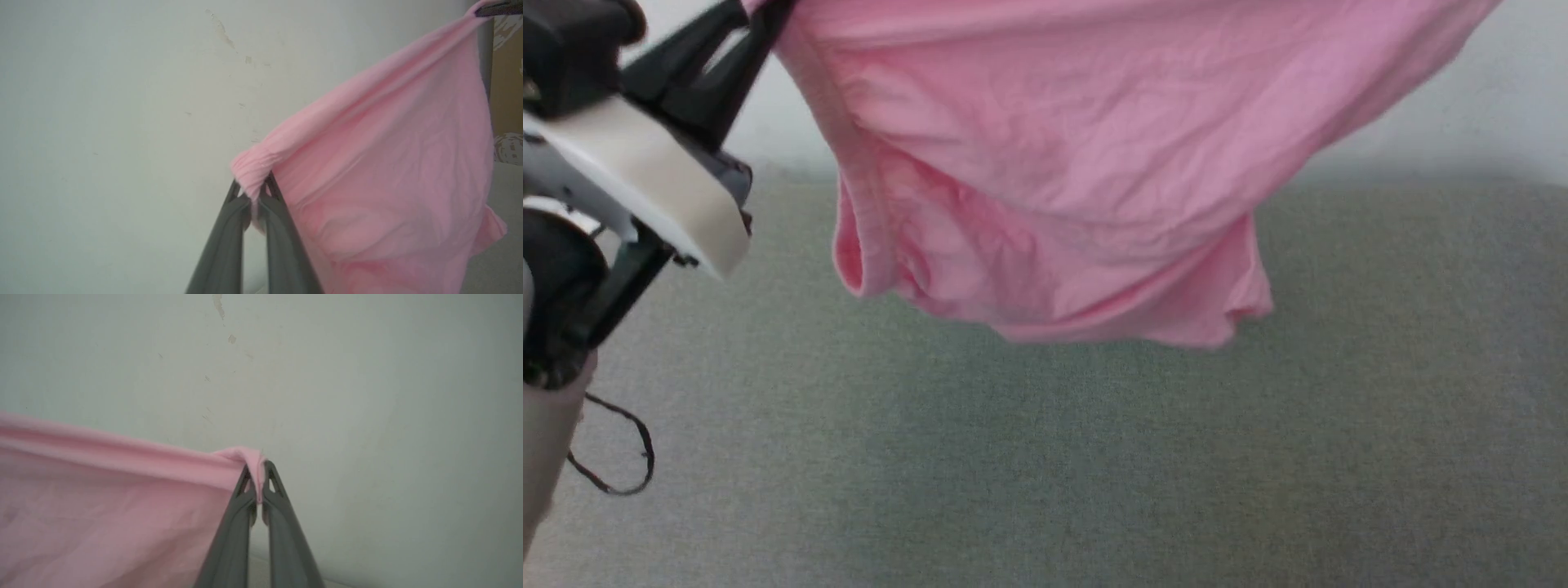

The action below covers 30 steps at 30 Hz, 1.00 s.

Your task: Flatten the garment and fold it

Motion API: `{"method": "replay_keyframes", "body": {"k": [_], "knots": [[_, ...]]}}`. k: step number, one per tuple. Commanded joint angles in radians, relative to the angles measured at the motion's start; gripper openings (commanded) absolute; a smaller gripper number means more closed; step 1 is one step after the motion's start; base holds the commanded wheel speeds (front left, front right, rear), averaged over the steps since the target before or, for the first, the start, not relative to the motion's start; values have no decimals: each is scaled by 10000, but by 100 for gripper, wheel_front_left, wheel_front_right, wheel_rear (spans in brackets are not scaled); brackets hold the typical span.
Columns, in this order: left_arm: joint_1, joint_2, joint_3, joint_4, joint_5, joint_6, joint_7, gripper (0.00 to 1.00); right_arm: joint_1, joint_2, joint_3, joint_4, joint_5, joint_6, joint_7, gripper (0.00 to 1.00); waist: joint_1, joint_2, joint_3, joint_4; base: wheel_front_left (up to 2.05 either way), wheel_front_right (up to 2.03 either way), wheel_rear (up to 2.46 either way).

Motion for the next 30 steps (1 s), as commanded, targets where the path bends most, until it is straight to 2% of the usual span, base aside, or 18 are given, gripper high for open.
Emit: {"method": "replay_keyframes", "body": {"k": [1,4,7,12,17,21,25,30], "knots": [[-549,-58,97,388,-173,-43,115,0,-612,-305,276,405,-254,-25,-169,0,0,0,934,-378,0,0,0],[-1370,-245,-76,1158,-130,-98,188,0,-1549,-709,846,1173,-666,-25,-596,0,0,0,1708,-569,0,0,0],[-2278,-447,-396,2200,91,-187,-18,0,-2530,-1141,1699,2083,-1357,-25,-1460,0,0,0,2488,-799,0,0,0],[-3653,-822,-780,3921,356,-275,-794,0,-3870,-663,1900,3726,-1454,-25,-2485,0,0,0,3286,-1043,0,0,0],[-5274,-1491,-1139,5808,724,-307,-2063,0,-5230,-307,2075,5363,-1919,-25,-3866,0,0,0,4036,-1132,0,0,0],[-6131,-2063,-1324,7091,1007,-313,-3212,0,-5718,3,1985,6447,-2134,-25,-4911,0,0,0,4446,-1028,0,0,0],[-6346,-2555,-1635,8220,1267,-318,-4370,0,-5671,289,2020,7289,-2111,-25,-5600,0,0,0,4714,-888,0,0,0],[-5571,-3125,-2387,9325,1274,-326,-5223,0,-4880,591,2371,8180,-1790,-25,-6228,0,0,0,4593,-714,0,0,0]]}}
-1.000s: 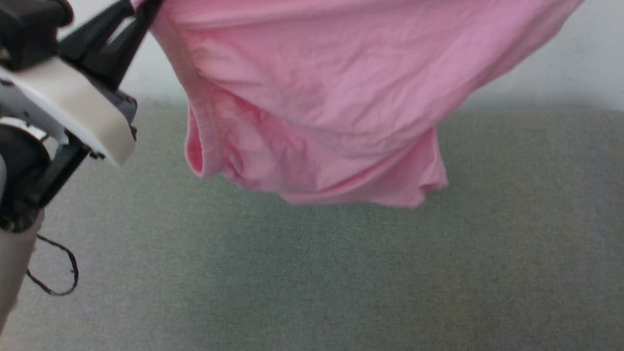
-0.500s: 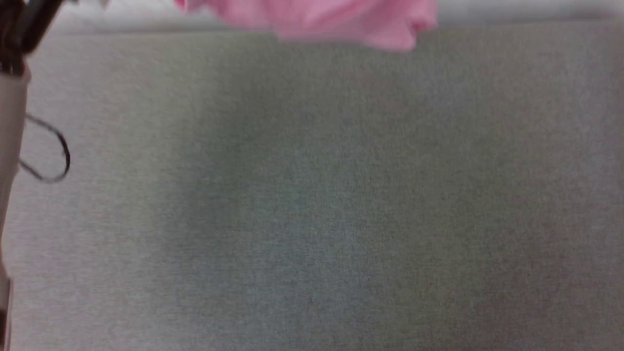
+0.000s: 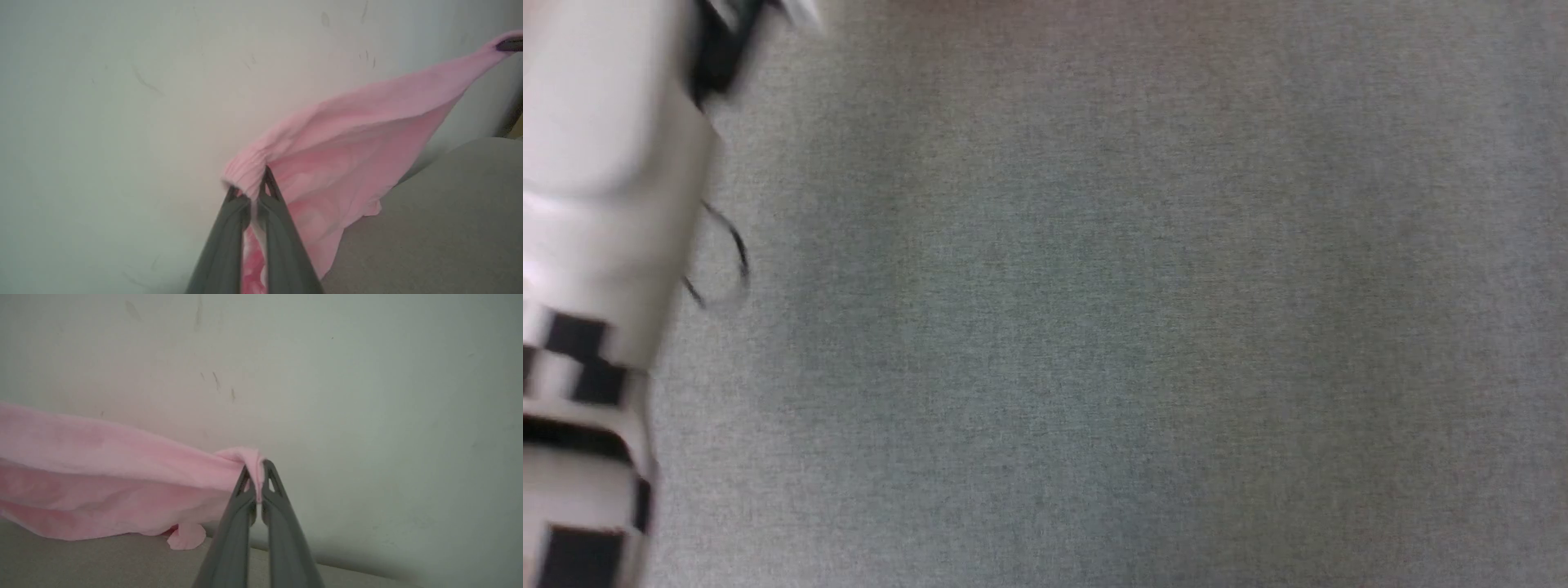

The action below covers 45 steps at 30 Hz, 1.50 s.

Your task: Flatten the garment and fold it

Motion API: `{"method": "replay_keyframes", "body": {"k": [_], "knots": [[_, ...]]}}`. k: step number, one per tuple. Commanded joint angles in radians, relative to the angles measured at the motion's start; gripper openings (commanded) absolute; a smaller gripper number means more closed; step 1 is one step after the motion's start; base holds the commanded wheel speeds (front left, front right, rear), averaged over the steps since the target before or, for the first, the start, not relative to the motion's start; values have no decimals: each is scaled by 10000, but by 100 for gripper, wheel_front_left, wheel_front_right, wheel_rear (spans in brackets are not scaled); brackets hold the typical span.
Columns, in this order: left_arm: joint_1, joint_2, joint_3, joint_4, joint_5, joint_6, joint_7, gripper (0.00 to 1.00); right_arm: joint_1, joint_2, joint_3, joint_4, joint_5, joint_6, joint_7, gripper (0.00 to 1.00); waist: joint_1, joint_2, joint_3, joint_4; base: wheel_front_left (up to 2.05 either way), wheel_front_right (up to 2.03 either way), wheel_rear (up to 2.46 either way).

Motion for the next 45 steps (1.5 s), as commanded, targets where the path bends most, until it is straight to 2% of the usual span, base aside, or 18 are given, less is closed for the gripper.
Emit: {"method": "replay_keyframes", "body": {"k": [1,5,9,14,18,21,25,31,36,41,45], "knots": [[537,-88,-295,223,42,12,-216,0,474,115,113,215,248,-23,-213,0,-4,0,-176,131,0,0,0],[1883,-198,-984,604,-173,10,-646,0,1698,191,958,491,723,-23,-582,0,-4,0,-793,235,0,0,0],[3427,-54,-1578,602,-389,10,-883,0,3196,-110,1998,256,1605,-23,-687,0,-4,0,-1558,330,0,0,0],[5383,417,-2005,259,-630,10,-924,0,5132,-1074,3066,-497,2748,-23,-481,0,-4,0,-2479,384,0,0,0],[6765,814,-2247,-423,-751,98,-844,0,6549,-1882,3418,-1069,3635,-23,-159,0,-4,0,-3123,465,0,0,0],[7594,1133,-2310,-1141,-888,263,-740,0,7487,-2431,3528,-1521,4126,-23,186,0,-4,0,-3502,515,0,0,0],[8624,1532,-2433,-2265,-931,704,-546,0,8617,-3062,3549,-2226,4585,-23,759,0,-4,0,-3918,553,0,0,0],[10225,1938,-2625,-4051,-1190,1424,-111,0,10468,-3903,3263,-3393,5172,-23,1974,0,-4,0,-4567,624,0,0,0],[11496,2164,-3019,-5431,-1401,1847,393,0,12242,-4375,2336,-4046,5523,-23,3324,0,-4,0,-4888,736,0,0,0],[12221,2170,-3434,-6288,-1649,1916,857,0,13537,-4451,1150,-5032,5372,-23,4292,0,-4,0,-4818,894,0,0,0],[12170,2087,-3591,-6436,-1540,1876,894,0,13671,-4193,28,-6016,5006,-23,4284,0,-4,0,-4571,1069,0,0,0]]}}
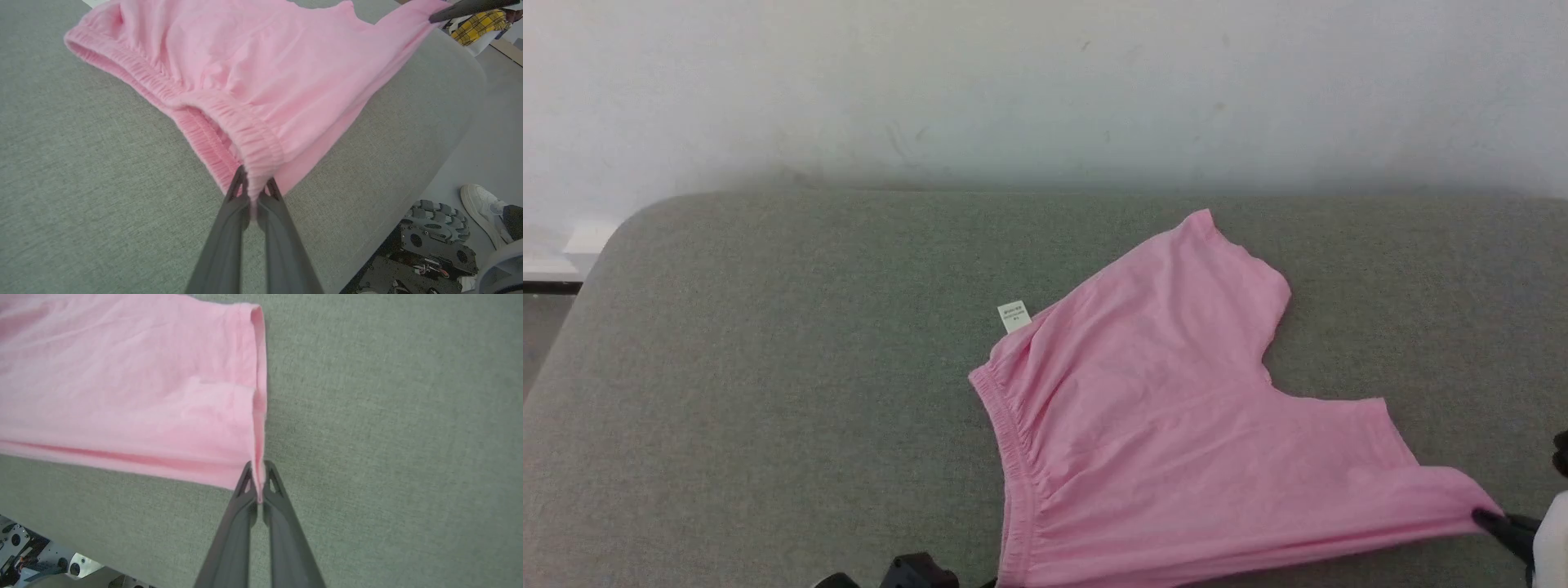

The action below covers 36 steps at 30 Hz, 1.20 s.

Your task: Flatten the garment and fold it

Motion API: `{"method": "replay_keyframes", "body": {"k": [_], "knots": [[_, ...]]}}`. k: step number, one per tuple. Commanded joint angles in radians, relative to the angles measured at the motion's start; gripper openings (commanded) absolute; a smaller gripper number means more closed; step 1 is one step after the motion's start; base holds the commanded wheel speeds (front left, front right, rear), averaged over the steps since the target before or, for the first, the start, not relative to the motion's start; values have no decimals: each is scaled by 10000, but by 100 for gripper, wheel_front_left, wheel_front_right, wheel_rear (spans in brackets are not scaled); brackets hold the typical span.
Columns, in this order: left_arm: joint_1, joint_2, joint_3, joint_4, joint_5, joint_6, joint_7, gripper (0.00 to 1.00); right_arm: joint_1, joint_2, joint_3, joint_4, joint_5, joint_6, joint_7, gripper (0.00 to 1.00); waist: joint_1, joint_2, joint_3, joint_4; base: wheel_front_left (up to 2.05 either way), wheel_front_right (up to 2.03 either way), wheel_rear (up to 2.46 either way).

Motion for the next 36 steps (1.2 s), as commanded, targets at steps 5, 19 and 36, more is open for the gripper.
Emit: {"method": "replay_keyframes", "body": {"k": [5,19,36], "knots": [[-760,-95,433,-198,160,97,-360,0,-636,510,-1068,-941,-337,-25,-76,0,0,0,622,415,0,0,0],[-3376,-737,1380,113,288,10,-543,0,-5542,1530,-906,-18,-1563,-25,594,0,0,0,2831,1386,0,0,0],[-5545,-2313,1022,2715,626,-610,-963,0,-9838,1843,1287,4510,-3002,-25,-114,0,0,0,4367,2438,0,0,0]]}}
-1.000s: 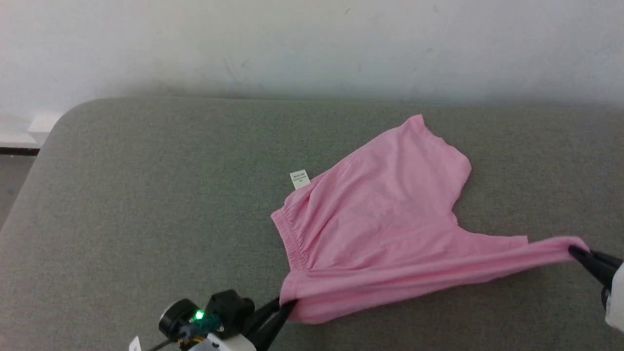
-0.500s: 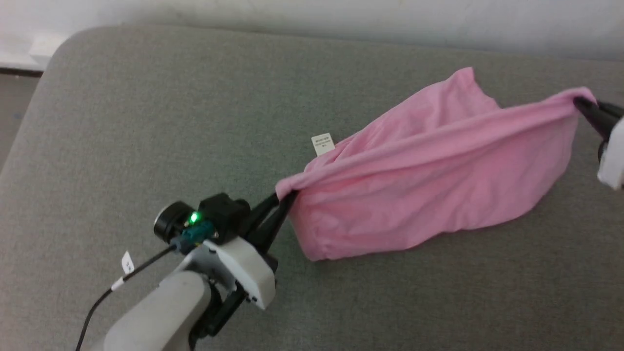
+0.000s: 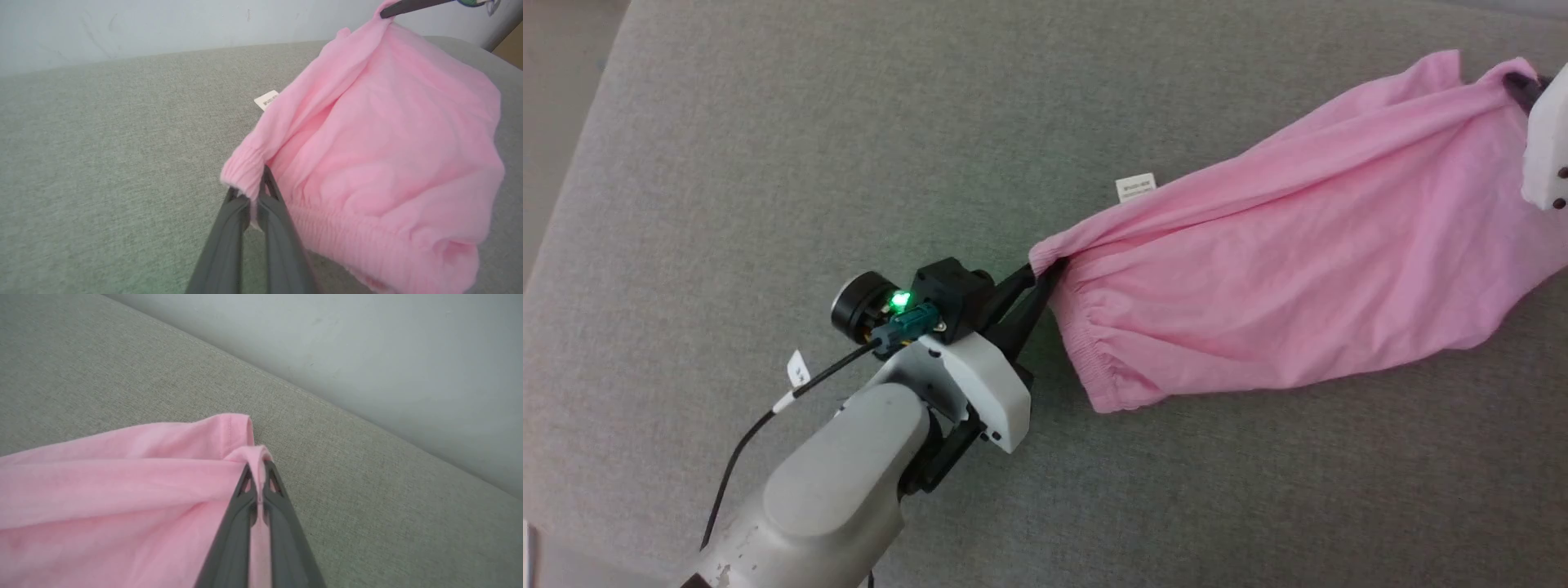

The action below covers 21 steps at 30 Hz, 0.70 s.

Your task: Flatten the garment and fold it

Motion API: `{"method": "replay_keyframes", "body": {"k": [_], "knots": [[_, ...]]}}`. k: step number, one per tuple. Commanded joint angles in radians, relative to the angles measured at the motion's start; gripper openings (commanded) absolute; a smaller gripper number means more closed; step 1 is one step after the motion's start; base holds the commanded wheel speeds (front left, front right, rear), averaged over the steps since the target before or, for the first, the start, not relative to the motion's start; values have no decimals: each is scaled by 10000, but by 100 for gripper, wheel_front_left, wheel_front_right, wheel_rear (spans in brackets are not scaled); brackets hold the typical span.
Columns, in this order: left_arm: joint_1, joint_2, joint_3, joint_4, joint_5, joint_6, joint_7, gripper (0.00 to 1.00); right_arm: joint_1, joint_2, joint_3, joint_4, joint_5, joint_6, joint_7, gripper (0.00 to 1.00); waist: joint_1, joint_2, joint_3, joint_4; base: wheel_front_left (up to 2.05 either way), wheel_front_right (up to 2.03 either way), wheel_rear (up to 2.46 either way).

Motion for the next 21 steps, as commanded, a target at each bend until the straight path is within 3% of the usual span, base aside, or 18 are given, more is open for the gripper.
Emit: {"method": "replay_keyframes", "body": {"k": [1,2,3,4,5,14,21], "knots": [[-205,-120,-40,177,53,-102,-120,0,-281,47,118,331,-76,-21,-227,0,-1,0,354,382,0,0,0],[-248,-190,-61,290,48,-130,-165,0,-392,64,180,593,-133,-21,-354,0,-1,0,357,404,0,0,0],[-286,-255,-73,394,43,-147,-215,6,-498,70,242,823,-241,-21,-532,78,-1,0,356,423,0,0,0],[-319,-317,-77,490,48,-143,-283,38,-600,83,272,1054,-327,-21,-761,100,-1,0,342,440,0,0,0],[-343,-369,-89,583,54,-146,-343,100,-681,123,298,1291,-391,-21,-981,100,-1,0,308,446,0,0,0],[8,-414,88,922,-158,12,-841,100,-663,537,801,2540,-125,-21,-3245,100,-1,0,-704,179,0,0,0],[844,-155,805,277,-478,680,-1255,100,152,481,1257,2254,560,-21,-5504,100,-1,0,-1858,-216,0,0,0]]}}
